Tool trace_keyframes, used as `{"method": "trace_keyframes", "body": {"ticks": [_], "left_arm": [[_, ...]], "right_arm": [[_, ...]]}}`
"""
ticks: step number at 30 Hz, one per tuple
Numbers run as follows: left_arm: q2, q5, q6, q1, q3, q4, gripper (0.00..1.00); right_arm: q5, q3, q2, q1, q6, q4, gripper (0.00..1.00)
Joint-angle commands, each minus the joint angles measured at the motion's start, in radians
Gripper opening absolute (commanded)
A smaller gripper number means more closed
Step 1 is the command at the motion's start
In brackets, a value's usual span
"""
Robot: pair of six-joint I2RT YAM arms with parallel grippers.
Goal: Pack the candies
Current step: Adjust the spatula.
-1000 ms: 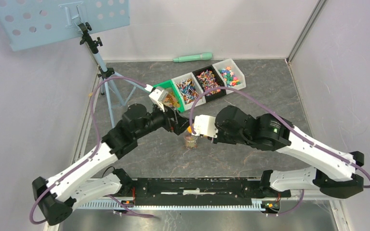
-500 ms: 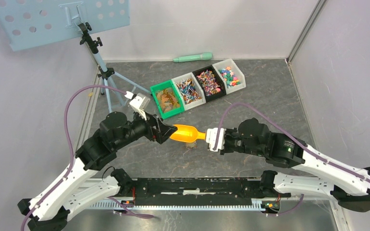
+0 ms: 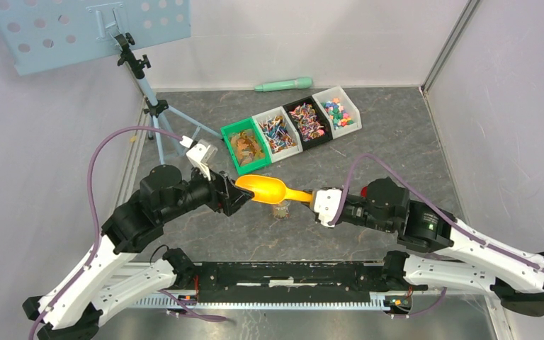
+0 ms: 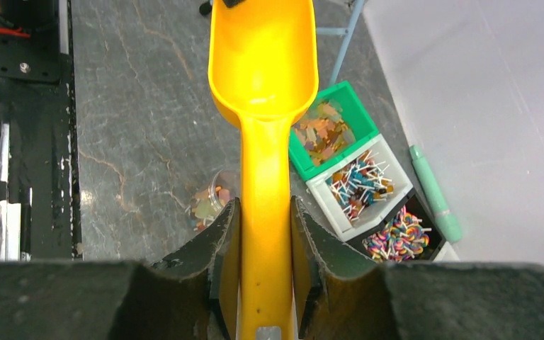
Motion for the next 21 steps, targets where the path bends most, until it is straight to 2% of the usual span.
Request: {"method": "trace_keyframes", "body": {"ticks": [1,5,12,18,21], "left_arm": [[0.03,0.005,0.031,0.015,0.061,-0.011,0.81],[0.058,0.029,0.017,0.03,0.084,0.001,0.79],[0.069,0.009,0.035,0.082,0.062,-0.014,0.58],[0.083,0.101,0.029,0.16,-0.002,0.028,0.38],[0.075,0.162,0.011,0.186,-0.039,0.083,0.35]], "right_arm": [[-0.028,-0.005,-0.023,0.005,-0.002,0.094,0.0],[-0.03,-0.008,-0.028,0.004,0.012,0.109,0.0],[-0.037,-0.006,-0.042,0.004,0.045,0.169,0.0],[-0.085,0.024,-0.024,0.003,0.096,0.208,0.0],[-0.097,0.015,-0.025,0.003,0.124,0.249,0.0]]}}
